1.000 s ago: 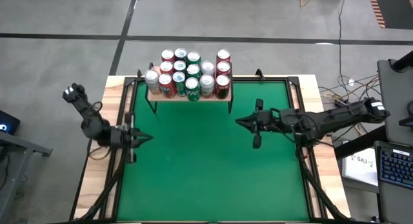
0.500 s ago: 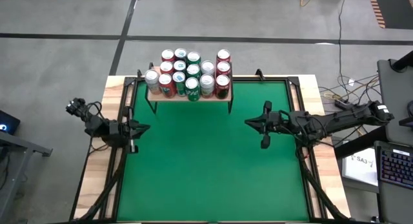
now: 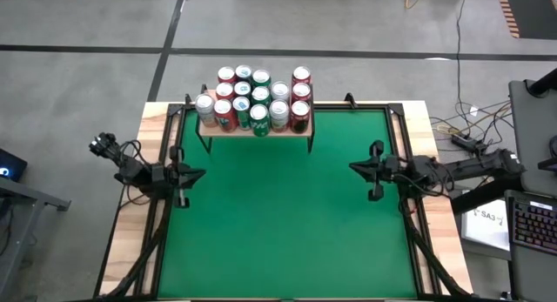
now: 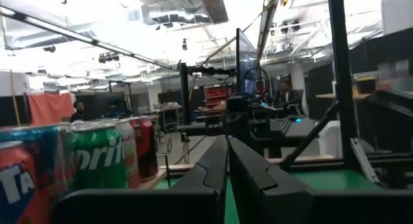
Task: Place canned beverage on shelf
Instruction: Return to home position
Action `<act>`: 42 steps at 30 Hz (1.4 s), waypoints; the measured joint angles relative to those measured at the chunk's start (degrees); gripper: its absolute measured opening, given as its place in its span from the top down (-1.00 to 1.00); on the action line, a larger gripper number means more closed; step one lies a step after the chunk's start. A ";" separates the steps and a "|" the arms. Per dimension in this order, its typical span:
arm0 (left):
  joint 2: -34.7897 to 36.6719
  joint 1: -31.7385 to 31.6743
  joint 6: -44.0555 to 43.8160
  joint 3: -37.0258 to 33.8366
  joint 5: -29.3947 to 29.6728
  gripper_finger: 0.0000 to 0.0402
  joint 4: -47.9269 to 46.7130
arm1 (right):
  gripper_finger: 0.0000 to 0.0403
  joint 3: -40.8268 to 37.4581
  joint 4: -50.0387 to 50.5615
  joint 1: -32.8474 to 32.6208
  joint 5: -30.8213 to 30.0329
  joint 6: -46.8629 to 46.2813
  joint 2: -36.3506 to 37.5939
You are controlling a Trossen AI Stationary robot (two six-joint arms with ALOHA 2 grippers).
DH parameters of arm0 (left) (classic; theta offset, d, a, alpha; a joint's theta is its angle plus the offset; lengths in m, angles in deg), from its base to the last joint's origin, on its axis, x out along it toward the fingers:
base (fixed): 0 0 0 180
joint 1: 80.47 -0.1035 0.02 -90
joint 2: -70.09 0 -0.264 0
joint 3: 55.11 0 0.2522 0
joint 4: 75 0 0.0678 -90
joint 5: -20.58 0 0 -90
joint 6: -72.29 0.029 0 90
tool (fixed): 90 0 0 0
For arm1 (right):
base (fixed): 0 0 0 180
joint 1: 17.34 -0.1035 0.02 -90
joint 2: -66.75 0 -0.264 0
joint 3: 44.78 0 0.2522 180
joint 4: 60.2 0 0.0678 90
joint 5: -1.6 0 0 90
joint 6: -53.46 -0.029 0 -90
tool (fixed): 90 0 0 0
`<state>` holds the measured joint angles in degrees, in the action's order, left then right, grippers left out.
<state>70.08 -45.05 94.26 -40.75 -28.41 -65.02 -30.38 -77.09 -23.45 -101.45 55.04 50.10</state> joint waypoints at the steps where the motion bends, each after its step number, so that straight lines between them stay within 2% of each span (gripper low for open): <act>1: 0.00 0.00 -0.59 0.00 -0.33 1.00 -0.32 | 0.95 0.06 2.66 0.00 0.51 0.46 2.53; 5: -0.16 -0.04 -1.95 0.00 -3.47 1.00 -1.79 | 0.95 0.06 15.28 0.04 0.37 3.87 11.13; 8: -0.37 -0.01 -3.14 0.00 -2.96 1.00 -5.09 | 0.95 0.04 20.46 0.14 -7.84 6.43 16.52; 11: -0.51 0.00 -3.66 -0.02 -2.83 1.00 -4.05 | 0.96 0.09 21.60 0.15 -11.29 6.63 16.62; 16: -0.24 0.00 -4.81 -0.02 -2.29 1.00 -1.93 | 0.95 0.09 21.79 0.14 -4.03 5.56 15.81; 21: -0.33 0.00 -4.48 -0.02 3.96 1.00 -3.07 | 0.95 0.09 22.13 0.15 -3.53 6.63 15.79; 27: -0.33 0.00 -5.13 -0.02 4.96 1.00 -3.55 | 0.95 0.06 26.10 0.15 -10.41 5.27 15.74; 42: -0.50 0.00 -5.13 -0.04 4.94 1.00 -3.73 | 0.95 0.08 26.90 0.15 -10.95 4.87 15.43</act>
<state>69.58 -45.05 89.13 -40.79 -23.47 -68.75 -30.30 -50.19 -23.30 -112.39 59.91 65.53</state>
